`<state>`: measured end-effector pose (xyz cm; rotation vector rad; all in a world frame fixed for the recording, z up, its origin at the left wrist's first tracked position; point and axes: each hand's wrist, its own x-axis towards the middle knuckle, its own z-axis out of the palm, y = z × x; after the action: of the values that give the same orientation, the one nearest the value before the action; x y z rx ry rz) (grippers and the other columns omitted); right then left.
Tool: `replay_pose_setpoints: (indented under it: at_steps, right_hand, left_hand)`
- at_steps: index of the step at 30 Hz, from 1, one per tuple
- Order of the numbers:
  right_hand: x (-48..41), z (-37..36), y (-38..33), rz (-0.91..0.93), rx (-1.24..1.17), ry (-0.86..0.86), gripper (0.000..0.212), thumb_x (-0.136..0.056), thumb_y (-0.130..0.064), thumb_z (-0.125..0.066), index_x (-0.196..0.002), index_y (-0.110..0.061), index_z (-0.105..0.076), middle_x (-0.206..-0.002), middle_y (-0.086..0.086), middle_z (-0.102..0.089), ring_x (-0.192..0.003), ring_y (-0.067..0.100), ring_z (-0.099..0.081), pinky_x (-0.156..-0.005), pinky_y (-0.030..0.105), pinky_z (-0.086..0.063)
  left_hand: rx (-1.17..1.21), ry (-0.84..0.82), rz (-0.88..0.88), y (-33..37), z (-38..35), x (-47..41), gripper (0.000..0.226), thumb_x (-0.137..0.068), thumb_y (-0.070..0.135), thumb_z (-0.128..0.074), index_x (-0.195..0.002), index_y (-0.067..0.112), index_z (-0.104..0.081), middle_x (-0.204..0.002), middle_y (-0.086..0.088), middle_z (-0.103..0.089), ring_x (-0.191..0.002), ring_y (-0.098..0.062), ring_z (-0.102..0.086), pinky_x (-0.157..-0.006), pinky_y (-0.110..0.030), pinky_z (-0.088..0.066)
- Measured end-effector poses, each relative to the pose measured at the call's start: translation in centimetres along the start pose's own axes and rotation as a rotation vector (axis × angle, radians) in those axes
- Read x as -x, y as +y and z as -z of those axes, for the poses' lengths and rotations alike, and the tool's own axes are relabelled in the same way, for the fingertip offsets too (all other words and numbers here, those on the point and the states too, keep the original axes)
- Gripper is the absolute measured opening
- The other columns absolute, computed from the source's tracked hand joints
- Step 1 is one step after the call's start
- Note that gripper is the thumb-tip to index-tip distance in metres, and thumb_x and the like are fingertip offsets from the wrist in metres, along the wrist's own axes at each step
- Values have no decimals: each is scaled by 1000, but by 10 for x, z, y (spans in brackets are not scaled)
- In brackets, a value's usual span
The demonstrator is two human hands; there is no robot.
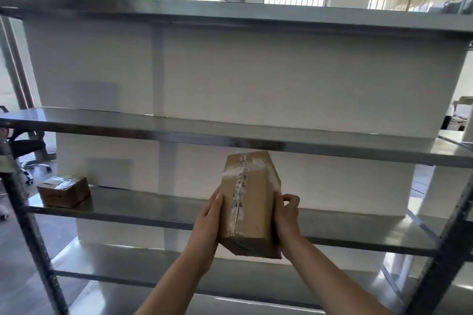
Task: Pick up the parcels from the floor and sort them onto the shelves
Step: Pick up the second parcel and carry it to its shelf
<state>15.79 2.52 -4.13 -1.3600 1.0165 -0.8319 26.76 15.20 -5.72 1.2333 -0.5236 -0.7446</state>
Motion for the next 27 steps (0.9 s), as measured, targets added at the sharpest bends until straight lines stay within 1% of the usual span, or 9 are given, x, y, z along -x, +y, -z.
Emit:
replay_pose_setpoints:
  at_steps: [4,7,8,11,14,16,19,22,27]
  right_hand:
    - [-4,-2,2,-62,39,-79,25,-108,-41,-32,-119,-20,-37,-130,17,-50,-114,34,-56,-98,49,-48]
    - [-3,-4,6,-50,71,-135,26,-110,-35,-29,-123,-16,-41,-115,13,-60,-101,25,-62,-81,39,-53]
    - [-2,-5,8,-55,81,-165,28,-111,-34,-29,-124,-14,-44,-111,10,-62,-98,22,-63,-77,36,-54]
    - [-4,-7,19,-97,109,-254,38,-110,-33,-32,-121,-12,-62,-113,11,-72,-104,25,-69,-92,45,-57]
    - [-5,-5,29,-165,115,-278,39,-108,-34,-37,-100,-24,-73,-91,-1,-80,-90,16,-73,-72,30,-57]
    - [-8,-3,35,-180,105,-301,38,-108,-35,-40,-99,-26,-76,-85,-7,-81,-83,12,-76,-68,25,-55]
    - [-12,-3,41,-178,88,-312,36,-106,-37,-45,-104,-24,-79,-94,-3,-82,-88,13,-78,-82,31,-59]
    - [-16,-5,44,-181,-31,-318,31,-105,-34,-49,-110,-19,-76,-103,4,-81,-92,17,-78,-82,34,-60]
    - [-25,-10,39,-186,-284,-342,32,-103,-23,-57,-130,-6,-61,-118,16,-75,-108,32,-73,-95,50,-58]
  left_hand:
    - [-13,15,-48,-3,-3,2,28,-104,48,-46,-129,55,-58,-120,8,-75,-109,-18,-74,-95,-45,-60]
    - [-18,56,-100,-10,-4,3,28,-103,50,-46,-126,63,-54,-122,14,-71,-109,-14,-71,-84,-36,-62]
    - [-14,81,-118,-14,-4,4,30,-103,50,-46,-129,63,-52,-124,17,-68,-110,-12,-69,-81,-32,-62]
    - [-7,122,-134,-31,-4,6,38,-103,50,-45,-140,58,-47,-130,16,-63,-115,-11,-64,-86,-36,-60]
    - [-22,135,-91,-40,-1,6,41,-104,52,-40,-144,50,-49,-131,10,-64,-114,-12,-64,-89,-37,-59]
    - [-45,159,-54,-42,3,4,44,-103,57,-33,-141,46,-54,-129,5,-67,-113,-15,-66,-92,-40,-58]
    - [-92,167,-68,-43,7,3,45,-103,60,-28,-134,48,-59,-126,7,-69,-113,-15,-66,-96,-43,-57]
    - [-123,135,-105,-41,9,3,41,-96,64,-39,-129,53,-61,-118,17,-72,-108,-8,-70,-89,-32,-61]
    - [-182,104,-198,-34,14,-6,53,-92,57,-46,-143,43,-55,-133,17,-67,-120,-4,-65,-96,-32,-60]
